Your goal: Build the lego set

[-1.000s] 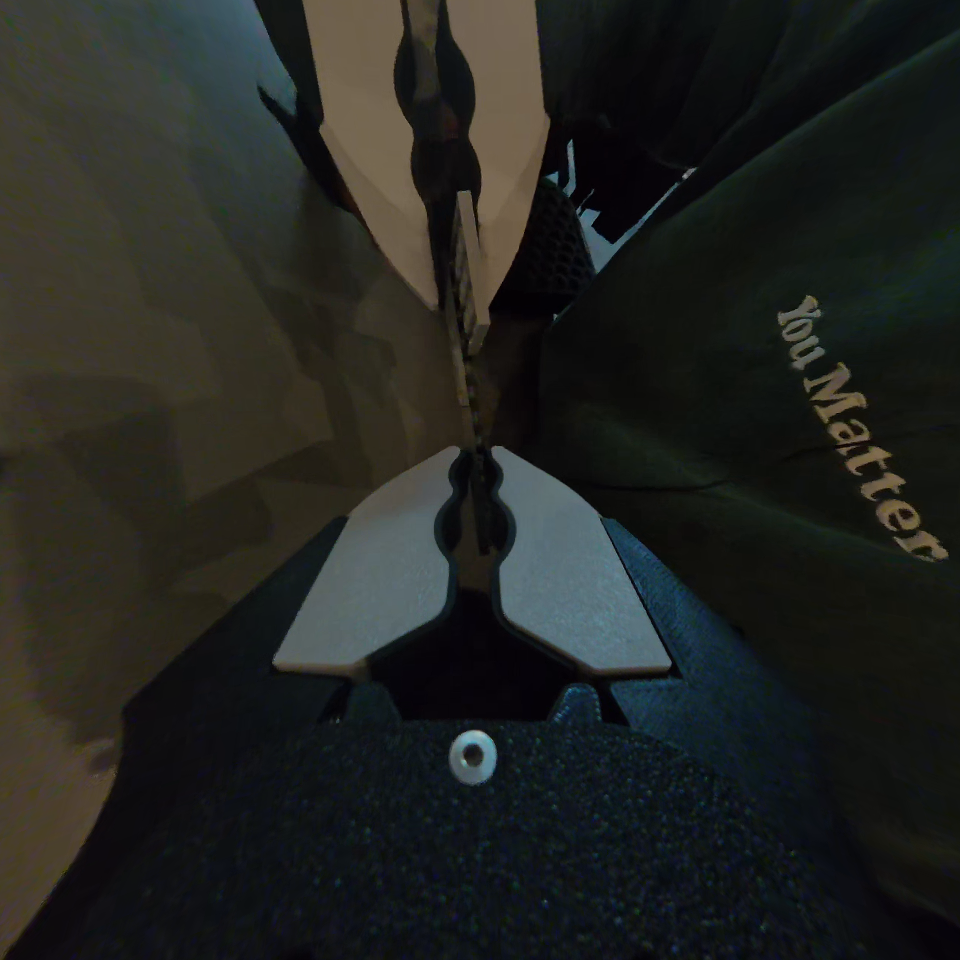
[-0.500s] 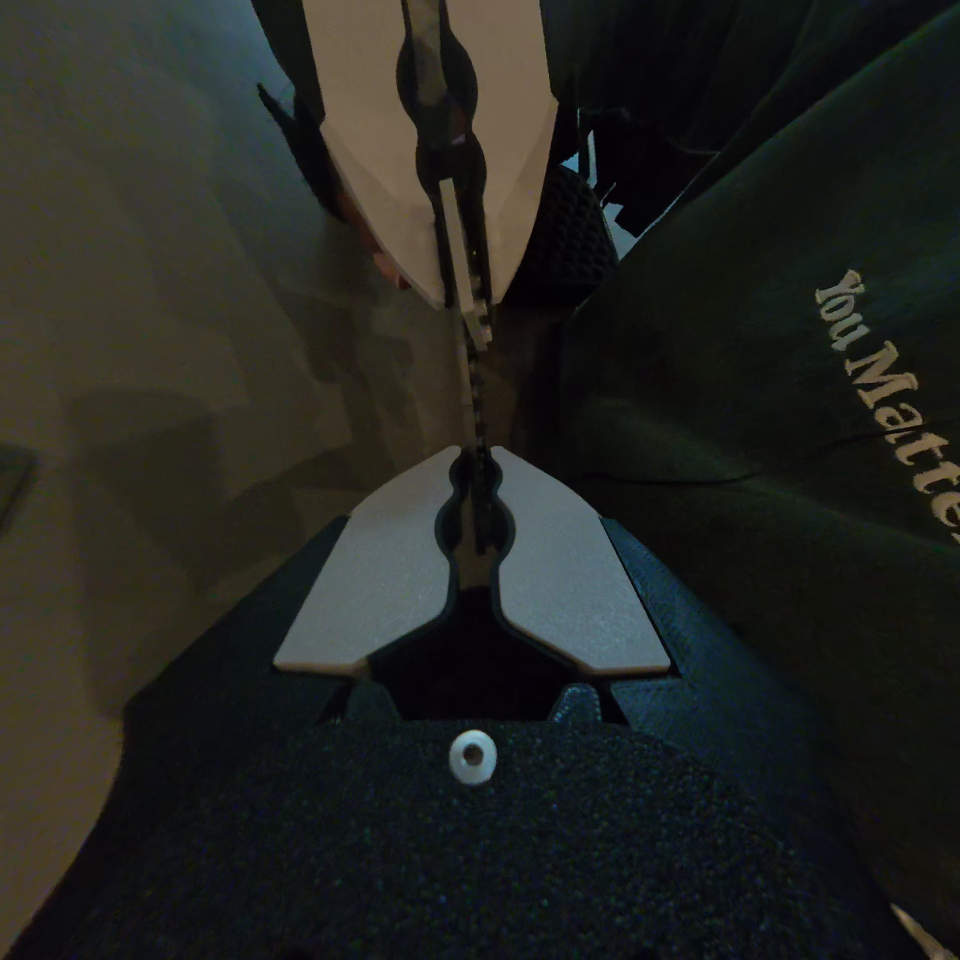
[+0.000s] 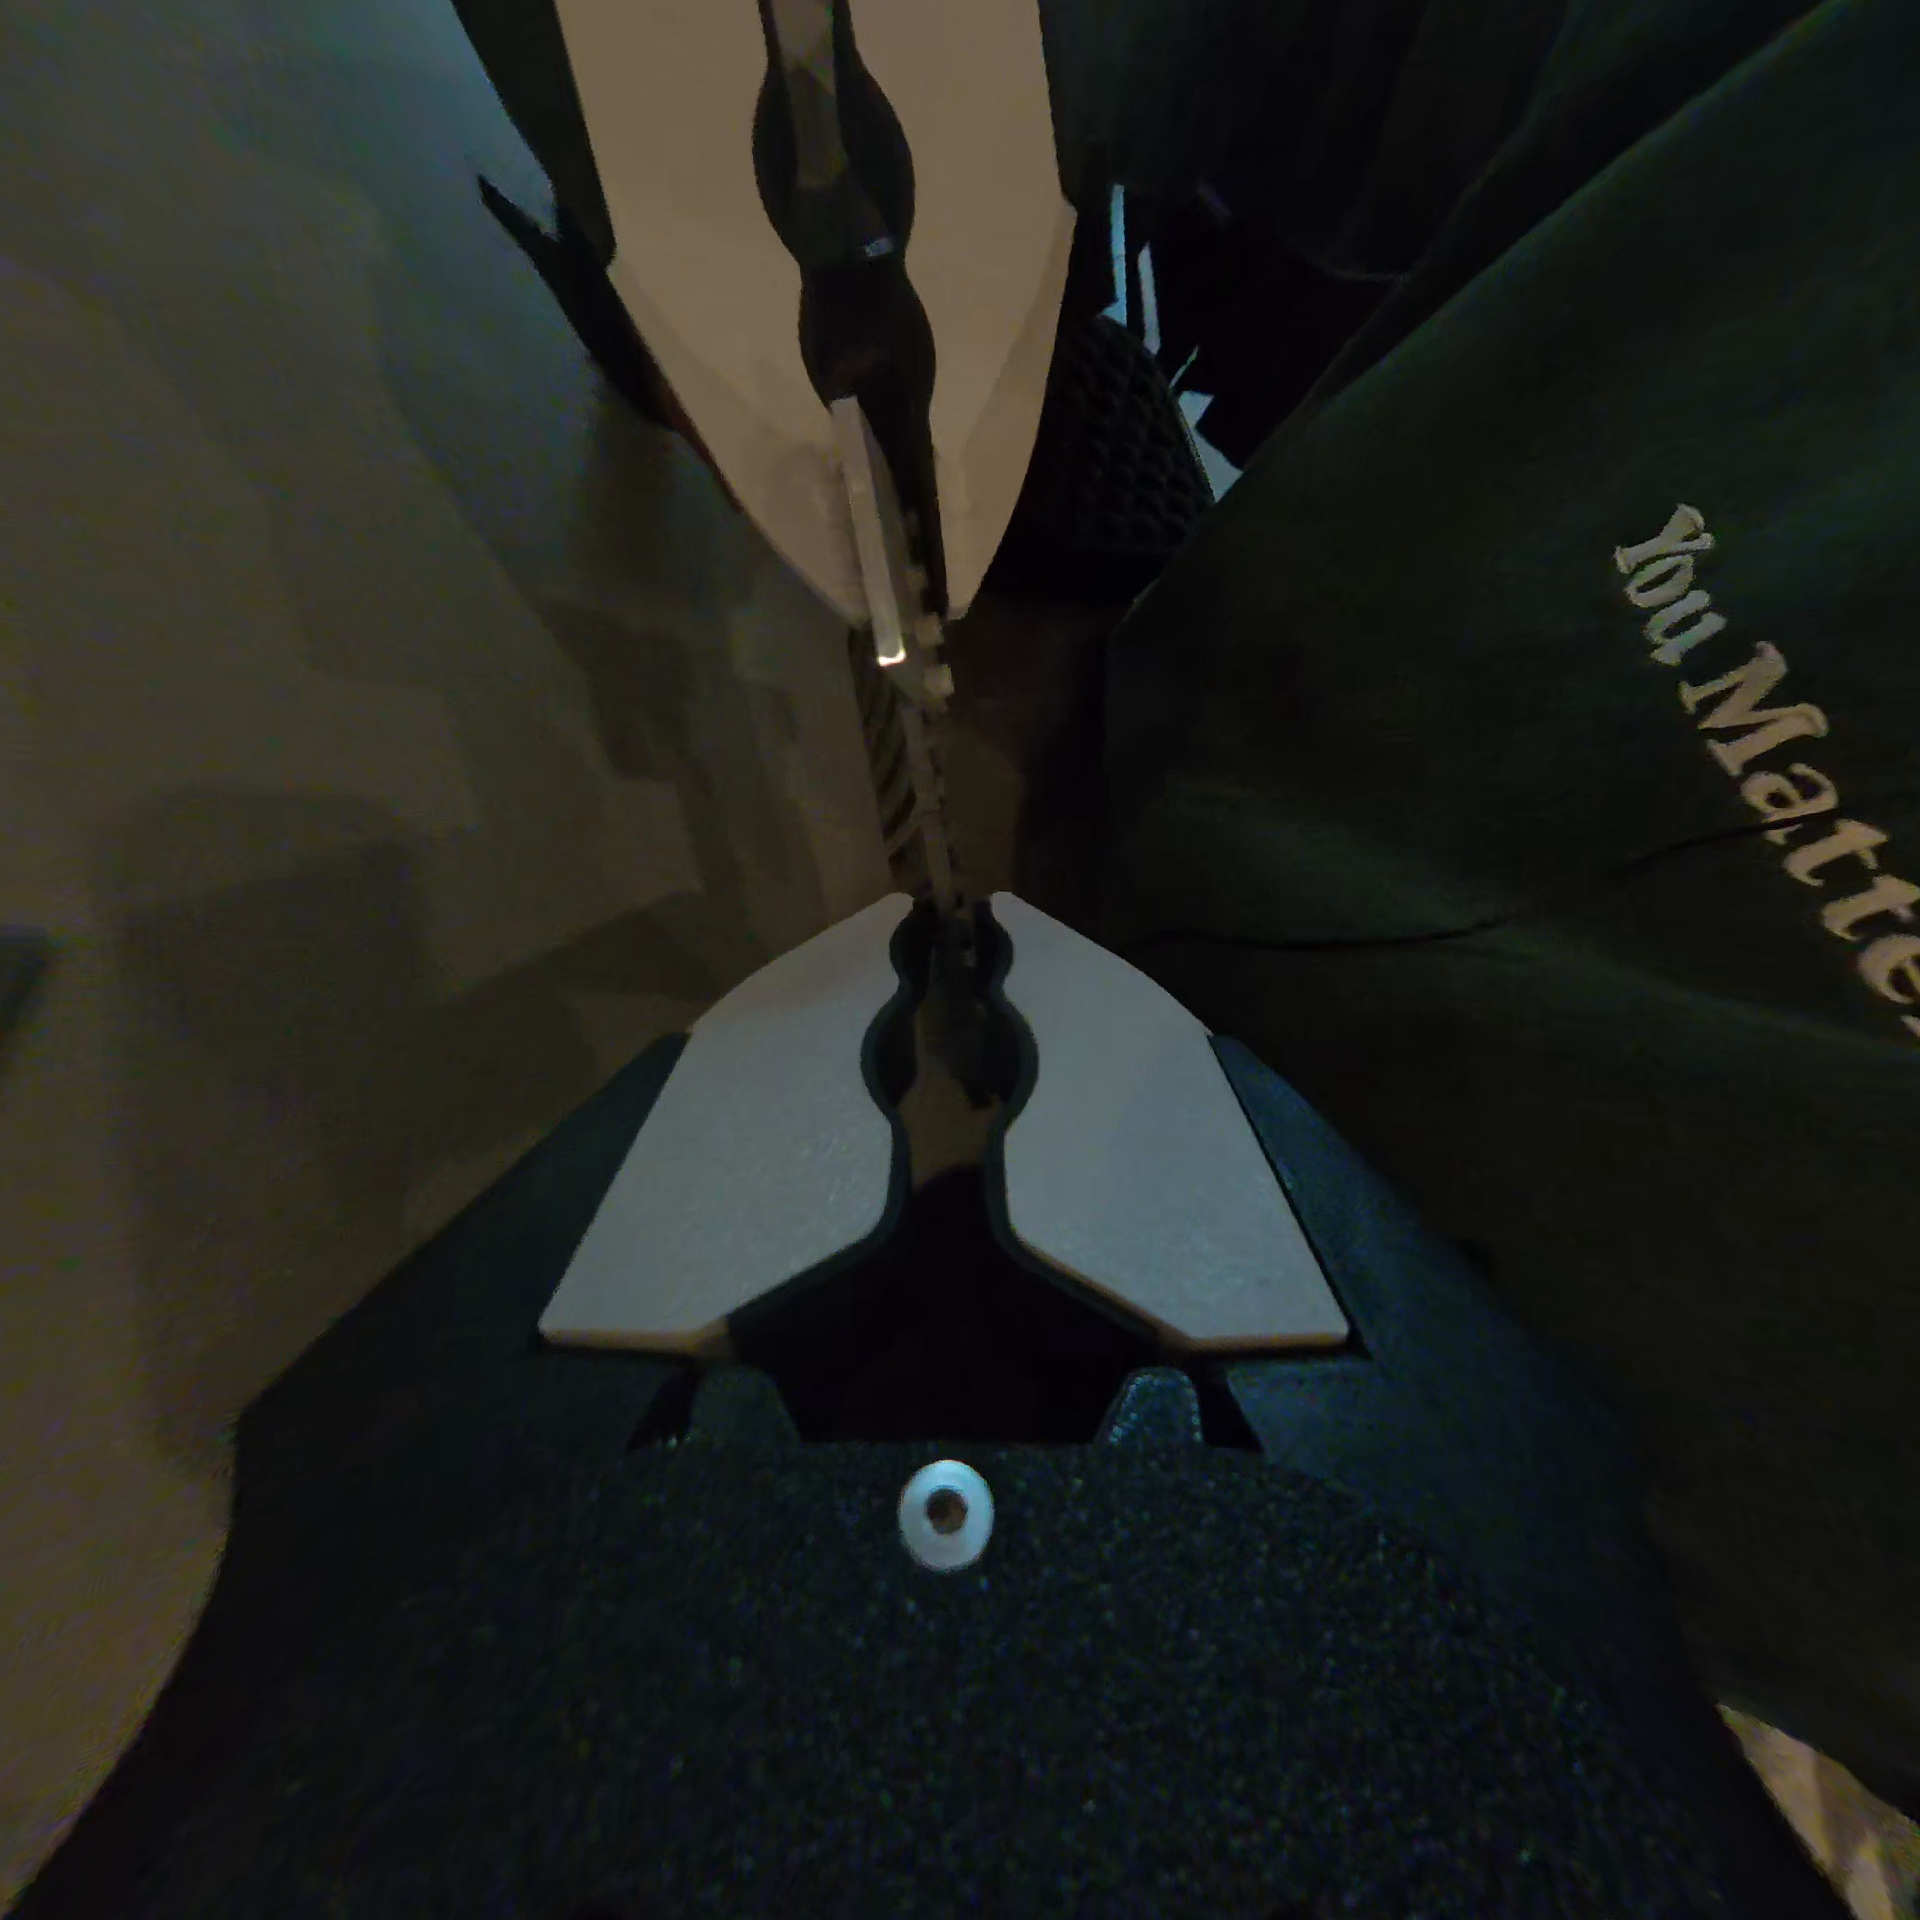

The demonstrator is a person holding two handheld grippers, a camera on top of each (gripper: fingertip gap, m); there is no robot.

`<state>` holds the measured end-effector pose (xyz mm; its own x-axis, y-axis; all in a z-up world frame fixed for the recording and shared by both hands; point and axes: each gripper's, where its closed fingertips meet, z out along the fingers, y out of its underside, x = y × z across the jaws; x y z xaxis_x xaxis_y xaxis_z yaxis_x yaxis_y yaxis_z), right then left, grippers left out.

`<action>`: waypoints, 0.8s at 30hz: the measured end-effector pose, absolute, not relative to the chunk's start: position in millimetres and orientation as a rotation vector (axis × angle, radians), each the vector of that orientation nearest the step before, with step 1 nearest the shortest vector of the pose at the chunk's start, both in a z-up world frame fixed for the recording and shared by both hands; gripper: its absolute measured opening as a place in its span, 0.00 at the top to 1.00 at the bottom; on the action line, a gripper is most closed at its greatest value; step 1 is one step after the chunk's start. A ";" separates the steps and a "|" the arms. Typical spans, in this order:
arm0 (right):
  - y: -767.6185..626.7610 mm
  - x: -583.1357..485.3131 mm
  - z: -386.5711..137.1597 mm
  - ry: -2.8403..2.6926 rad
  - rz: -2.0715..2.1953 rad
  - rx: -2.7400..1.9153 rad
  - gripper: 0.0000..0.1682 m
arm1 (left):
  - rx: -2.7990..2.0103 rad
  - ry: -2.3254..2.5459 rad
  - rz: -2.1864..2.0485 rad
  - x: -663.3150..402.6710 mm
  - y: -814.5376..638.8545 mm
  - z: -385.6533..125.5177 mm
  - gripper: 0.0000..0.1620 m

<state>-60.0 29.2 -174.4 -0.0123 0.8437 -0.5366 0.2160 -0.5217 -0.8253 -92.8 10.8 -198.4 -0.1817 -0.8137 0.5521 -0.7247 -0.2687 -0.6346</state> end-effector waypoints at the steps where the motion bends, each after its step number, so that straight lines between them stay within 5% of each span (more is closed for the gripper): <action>1: 30.0 -60.2 -176.9 -1.082 1.584 -1.768 0.95 | -1.951 1.829 -1.467 -92.9 11.6 -201.0 0.94; 24: 50.4 -64.4 -195.4 -0.829 1.736 -1.921 0.95 | -1.951 1.764 -1.533 -67.9 30.9 -213.0 0.87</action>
